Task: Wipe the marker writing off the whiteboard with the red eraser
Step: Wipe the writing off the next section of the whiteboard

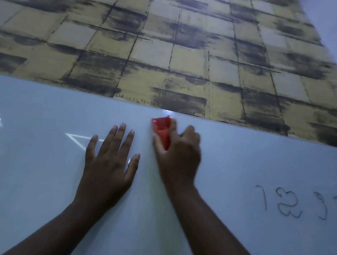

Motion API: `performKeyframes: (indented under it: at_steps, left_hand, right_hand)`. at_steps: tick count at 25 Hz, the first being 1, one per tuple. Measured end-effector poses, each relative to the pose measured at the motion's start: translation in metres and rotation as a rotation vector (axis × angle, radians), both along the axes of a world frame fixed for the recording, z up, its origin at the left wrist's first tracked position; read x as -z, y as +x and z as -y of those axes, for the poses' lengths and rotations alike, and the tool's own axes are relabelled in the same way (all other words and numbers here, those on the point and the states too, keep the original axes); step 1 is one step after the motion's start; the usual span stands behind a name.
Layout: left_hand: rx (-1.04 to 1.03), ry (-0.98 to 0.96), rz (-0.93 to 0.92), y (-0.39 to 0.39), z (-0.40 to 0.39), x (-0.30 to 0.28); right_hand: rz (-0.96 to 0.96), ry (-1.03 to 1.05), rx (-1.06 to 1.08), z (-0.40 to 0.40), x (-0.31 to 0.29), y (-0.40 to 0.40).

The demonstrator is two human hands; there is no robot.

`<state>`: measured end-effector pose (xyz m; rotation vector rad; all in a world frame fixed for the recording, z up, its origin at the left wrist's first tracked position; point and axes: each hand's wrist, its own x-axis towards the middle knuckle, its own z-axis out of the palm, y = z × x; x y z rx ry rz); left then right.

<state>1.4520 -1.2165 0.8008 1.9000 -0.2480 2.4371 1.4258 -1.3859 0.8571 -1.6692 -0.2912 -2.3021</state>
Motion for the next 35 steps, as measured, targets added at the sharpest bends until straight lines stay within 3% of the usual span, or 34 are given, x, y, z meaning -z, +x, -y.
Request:
performKeyframes:
  at_steps: [3, 7, 12, 20, 30, 35]
  left_hand:
    - [-0.031, 0.027, 0.019, 0.001, -0.002, -0.002]
    - [0.014, 0.013, -0.001, -0.002, -0.005, 0.002]
    - [0.030, 0.003, -0.004, -0.005, -0.007, 0.006]
    - [0.001, -0.025, -0.071, -0.017, -0.003, 0.017]
    - [0.029, 0.186, -0.052, -0.053, 0.118, 0.033]
    - [0.038, 0.132, -0.130, -0.022, 0.173, 0.058]
  right_hand:
    - [0.027, -0.142, -0.034, -0.040, 0.000, -0.005]
    - [0.011, -0.202, 0.072, -0.015, -0.024, -0.005]
    - [-0.051, 0.067, 0.065, 0.075, -0.048, -0.004]
    - [-0.087, 0.272, 0.153, 0.225, -0.021, -0.002]
    - [-0.162, 0.232, 0.172, 0.309, -0.013, -0.005]
    - [-0.135, 0.206, 0.101, 0.310, 0.029, 0.000]
